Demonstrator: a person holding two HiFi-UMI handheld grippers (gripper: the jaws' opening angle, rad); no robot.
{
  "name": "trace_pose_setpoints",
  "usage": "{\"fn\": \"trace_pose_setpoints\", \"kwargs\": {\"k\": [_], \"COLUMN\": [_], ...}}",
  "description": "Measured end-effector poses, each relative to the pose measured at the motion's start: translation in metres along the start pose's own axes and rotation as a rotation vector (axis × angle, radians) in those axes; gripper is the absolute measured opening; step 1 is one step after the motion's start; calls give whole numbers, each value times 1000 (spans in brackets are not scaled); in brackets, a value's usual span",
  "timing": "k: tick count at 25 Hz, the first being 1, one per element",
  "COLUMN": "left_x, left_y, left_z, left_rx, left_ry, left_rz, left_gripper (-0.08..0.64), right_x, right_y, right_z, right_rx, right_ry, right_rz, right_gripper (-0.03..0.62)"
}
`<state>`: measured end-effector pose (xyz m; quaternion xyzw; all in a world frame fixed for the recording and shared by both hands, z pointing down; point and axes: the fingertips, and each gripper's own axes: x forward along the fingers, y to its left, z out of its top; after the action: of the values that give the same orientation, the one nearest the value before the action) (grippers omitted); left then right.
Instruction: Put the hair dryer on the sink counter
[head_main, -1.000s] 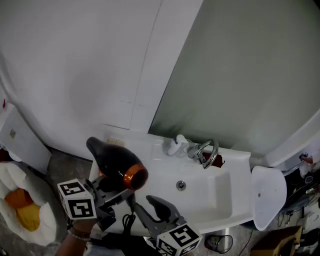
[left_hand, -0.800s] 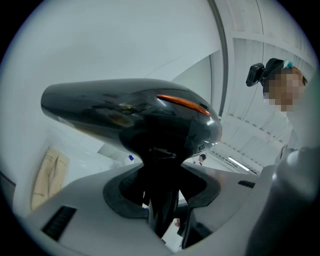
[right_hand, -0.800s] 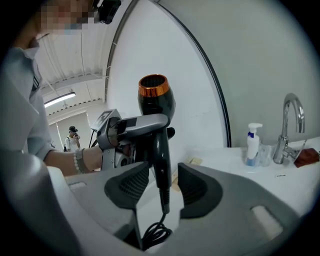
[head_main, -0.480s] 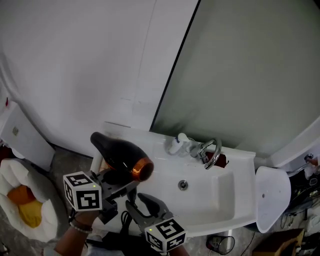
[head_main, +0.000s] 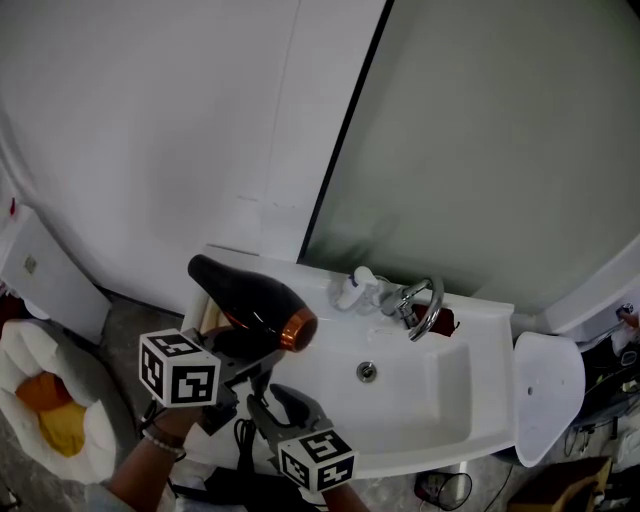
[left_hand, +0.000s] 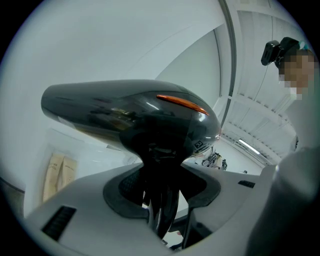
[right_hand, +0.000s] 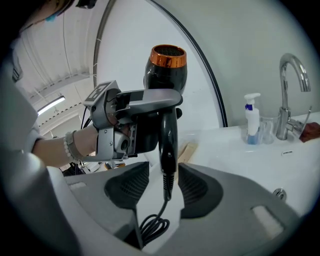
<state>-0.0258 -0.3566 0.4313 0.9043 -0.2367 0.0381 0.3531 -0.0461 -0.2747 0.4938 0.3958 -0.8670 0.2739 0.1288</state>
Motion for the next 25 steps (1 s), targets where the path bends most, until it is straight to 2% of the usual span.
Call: {"fn": "trace_pose_setpoints", "kwargs": {"k": [9, 11, 14, 18, 21, 25], "left_x": [12, 16, 21, 30, 38, 44], "left_y": [29, 38, 53, 69, 82, 95], "left_z": [-7, -9, -11, -14, -15, -23], "left_rx": [-54, -72, -98, -110, -124, -145], "left_ry": [51, 73, 101, 124, 143, 175], "left_rz": [56, 82, 117, 141, 163, 197], "left_gripper": [176, 176, 176, 176, 176, 176], "right_x": [24, 30, 40, 52, 59, 64], "right_y": [-14, -17, -23, -36, -42, -43], "right_z": [-6, -8, -11, -15, -17, -20], "right_rx": [59, 74, 82, 103, 114, 91], "right_ry": [10, 28, 55, 67, 68, 72], "right_rz": [-14, -11, -10, -37, -47, -65], "right_gripper": [175, 144, 141, 106, 109, 175]}}
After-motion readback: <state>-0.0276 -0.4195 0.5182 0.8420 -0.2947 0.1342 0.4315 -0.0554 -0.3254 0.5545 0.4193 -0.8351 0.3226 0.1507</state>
